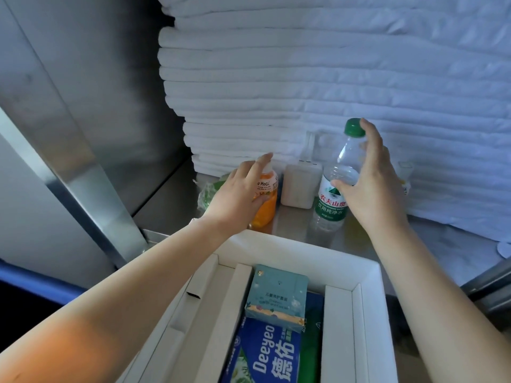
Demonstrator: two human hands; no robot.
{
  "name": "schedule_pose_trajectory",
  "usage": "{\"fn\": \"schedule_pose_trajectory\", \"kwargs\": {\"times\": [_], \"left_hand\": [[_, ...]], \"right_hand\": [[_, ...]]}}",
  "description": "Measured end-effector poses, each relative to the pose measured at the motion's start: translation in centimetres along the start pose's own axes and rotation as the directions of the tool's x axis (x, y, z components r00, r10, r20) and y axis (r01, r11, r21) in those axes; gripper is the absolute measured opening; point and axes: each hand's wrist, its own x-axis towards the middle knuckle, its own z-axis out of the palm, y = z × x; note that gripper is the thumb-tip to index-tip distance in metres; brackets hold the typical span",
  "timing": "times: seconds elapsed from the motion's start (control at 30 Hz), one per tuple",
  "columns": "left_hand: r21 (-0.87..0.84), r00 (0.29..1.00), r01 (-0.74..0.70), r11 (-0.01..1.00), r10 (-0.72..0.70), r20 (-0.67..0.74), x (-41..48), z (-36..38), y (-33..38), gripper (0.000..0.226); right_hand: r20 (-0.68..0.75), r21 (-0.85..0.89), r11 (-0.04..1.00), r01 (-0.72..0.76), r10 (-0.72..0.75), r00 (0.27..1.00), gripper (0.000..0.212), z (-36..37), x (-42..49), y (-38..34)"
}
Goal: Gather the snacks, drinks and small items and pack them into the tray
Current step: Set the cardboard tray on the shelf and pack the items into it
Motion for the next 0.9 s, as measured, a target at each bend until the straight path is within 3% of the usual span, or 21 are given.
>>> {"fn": "schedule_pose_trajectory", "kwargs": {"times": [0.23, 0.67, 0.8, 0.9], "left_hand": [[-0.011, 1.0, 0.014, 1.0, -0.014, 0.009, 0.0, 0.1, 0.0, 0.082], [-0.11, 0.998, 0.064, 0.992, -0.063, 0.017, -0.2, -0.7, 0.3, 0.081], [-0.161, 0.998, 0.062, 0.985, -0.066, -0.024, -0.3, -1.7, 0.7, 0.079], [-0.205, 0.996, 0.059, 0.977, -0.071, -0.051, -0.1, -3.1, 1.0, 0.078]], "right_hand": [[-0.022, -0.021, 0.996, -0.081, 0.081, 0.996, 0.098, 0.2, 0.9, 0.8], [-0.075, -0.132, 0.991, 0.006, -0.016, 0.997, 0.108, 0.3, 0.6, 0.3], [-0.2, -0.164, 0.974, 0.157, -0.189, 0.961, 0.09, -0.4, 0.1, -1.4], [-0.161, -0.109, 0.951, 0.289, -0.304, 0.939, 0.071, -0.8, 0.1, -3.0]]}}
